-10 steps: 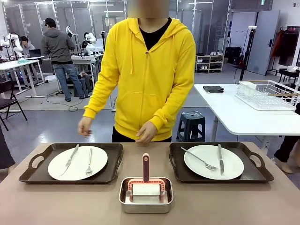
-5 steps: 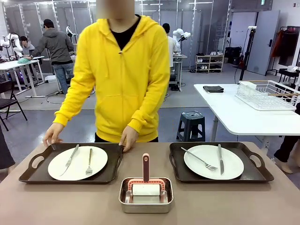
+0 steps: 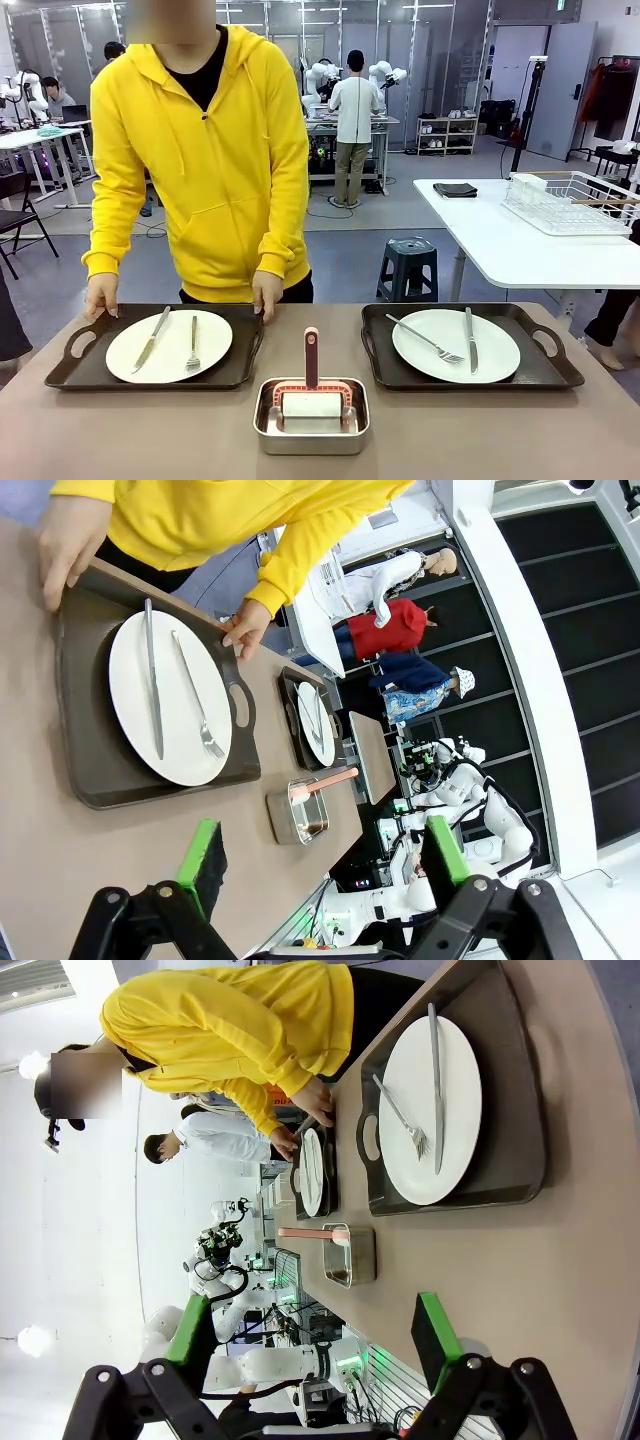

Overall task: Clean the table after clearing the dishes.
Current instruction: When the left (or right) Handle tray is removed, use the left hand (or right hand) to clean the left (or right) side of the table with the Lint Roller.

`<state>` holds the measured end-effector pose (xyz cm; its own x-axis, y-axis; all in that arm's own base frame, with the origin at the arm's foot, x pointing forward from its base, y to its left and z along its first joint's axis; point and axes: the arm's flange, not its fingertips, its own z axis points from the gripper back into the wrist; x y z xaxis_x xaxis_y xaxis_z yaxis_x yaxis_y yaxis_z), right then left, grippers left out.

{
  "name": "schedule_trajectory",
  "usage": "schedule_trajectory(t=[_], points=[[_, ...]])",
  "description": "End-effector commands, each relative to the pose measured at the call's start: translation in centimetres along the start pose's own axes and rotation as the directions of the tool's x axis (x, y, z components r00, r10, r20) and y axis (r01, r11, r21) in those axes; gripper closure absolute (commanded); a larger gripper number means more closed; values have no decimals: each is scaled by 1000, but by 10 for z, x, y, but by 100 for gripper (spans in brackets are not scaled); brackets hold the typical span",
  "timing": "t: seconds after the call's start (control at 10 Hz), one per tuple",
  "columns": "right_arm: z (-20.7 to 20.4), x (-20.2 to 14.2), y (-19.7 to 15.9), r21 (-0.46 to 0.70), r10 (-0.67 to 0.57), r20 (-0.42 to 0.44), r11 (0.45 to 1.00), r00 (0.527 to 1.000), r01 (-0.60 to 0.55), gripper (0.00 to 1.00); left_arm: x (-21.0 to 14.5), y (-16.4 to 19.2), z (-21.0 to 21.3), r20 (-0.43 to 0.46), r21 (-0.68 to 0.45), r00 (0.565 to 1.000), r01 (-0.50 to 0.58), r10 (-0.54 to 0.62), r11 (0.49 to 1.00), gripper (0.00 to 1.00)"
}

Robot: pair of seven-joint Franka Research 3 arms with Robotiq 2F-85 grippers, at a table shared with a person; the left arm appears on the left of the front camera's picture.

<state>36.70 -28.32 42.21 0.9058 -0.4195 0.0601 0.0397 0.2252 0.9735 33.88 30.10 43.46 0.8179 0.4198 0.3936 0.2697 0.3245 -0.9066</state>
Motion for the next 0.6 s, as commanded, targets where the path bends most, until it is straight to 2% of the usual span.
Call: schedule_trajectory(t=[0.0, 0.4, 0.5], points=[[2, -1, 1, 1, 1, 4, 1000, 1000, -1, 0, -2, -2, 4, 1, -12, 1000, 1, -1, 1000, 0], [2, -1, 1, 1, 1, 4, 1000, 1000, -1, 0, 0, 0, 0, 0, 0, 1000, 0, 0, 1000, 0], [2, -1, 1, 1, 1, 4, 1000, 1000, -1, 0, 6, -12, -8, -39, 42, 996, 80, -78, 996, 0]])
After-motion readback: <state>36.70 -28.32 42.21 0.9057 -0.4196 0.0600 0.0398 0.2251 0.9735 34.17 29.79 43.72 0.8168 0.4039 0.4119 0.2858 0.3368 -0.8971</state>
